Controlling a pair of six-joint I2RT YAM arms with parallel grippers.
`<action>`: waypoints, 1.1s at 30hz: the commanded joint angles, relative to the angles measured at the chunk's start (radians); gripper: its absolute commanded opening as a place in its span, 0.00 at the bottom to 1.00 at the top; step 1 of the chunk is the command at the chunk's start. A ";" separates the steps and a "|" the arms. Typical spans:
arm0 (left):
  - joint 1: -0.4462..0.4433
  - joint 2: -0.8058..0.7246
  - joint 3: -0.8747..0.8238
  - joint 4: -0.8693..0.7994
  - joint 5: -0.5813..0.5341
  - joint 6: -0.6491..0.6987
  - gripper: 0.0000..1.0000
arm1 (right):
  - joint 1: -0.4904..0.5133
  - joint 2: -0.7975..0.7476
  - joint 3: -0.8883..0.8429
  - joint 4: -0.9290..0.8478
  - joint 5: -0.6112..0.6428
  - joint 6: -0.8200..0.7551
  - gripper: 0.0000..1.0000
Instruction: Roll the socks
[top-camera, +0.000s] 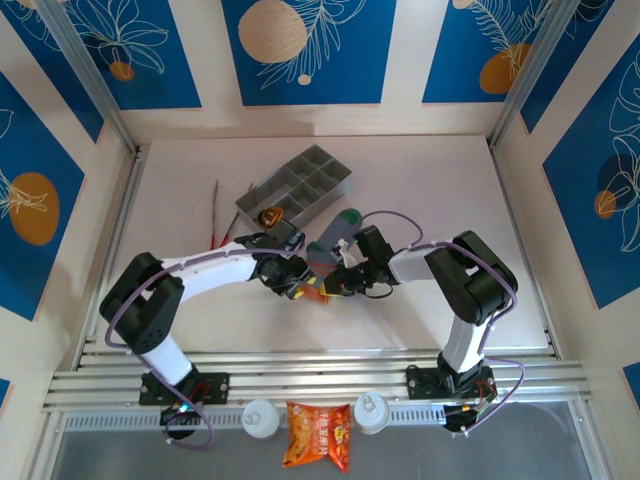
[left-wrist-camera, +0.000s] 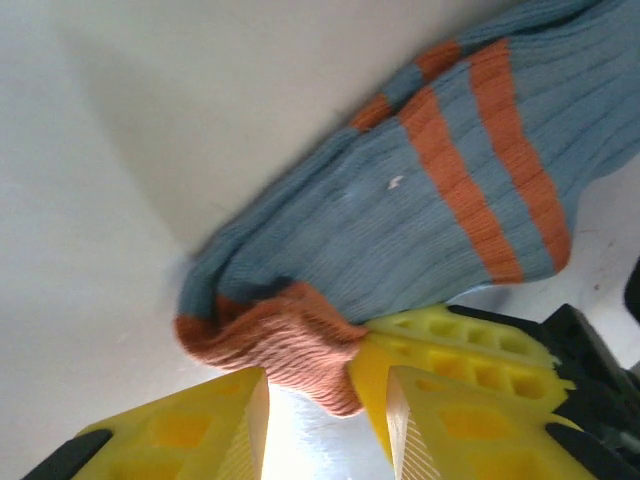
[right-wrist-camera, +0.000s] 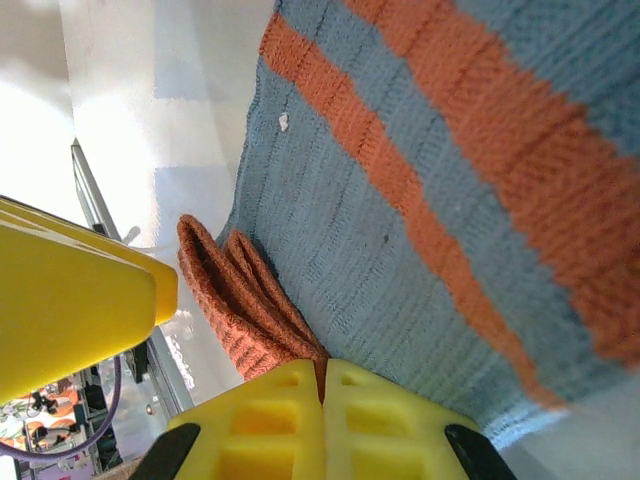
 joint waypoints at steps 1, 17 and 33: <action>-0.007 0.025 0.048 0.043 0.036 -0.061 0.36 | -0.004 0.055 -0.035 -0.069 0.119 0.012 0.00; 0.012 0.199 0.147 -0.061 -0.044 0.074 0.35 | 0.001 0.038 -0.046 -0.064 0.126 0.009 0.00; 0.027 0.272 0.125 -0.141 -0.051 0.138 0.31 | 0.178 -0.261 -0.098 -0.072 0.499 -0.275 0.25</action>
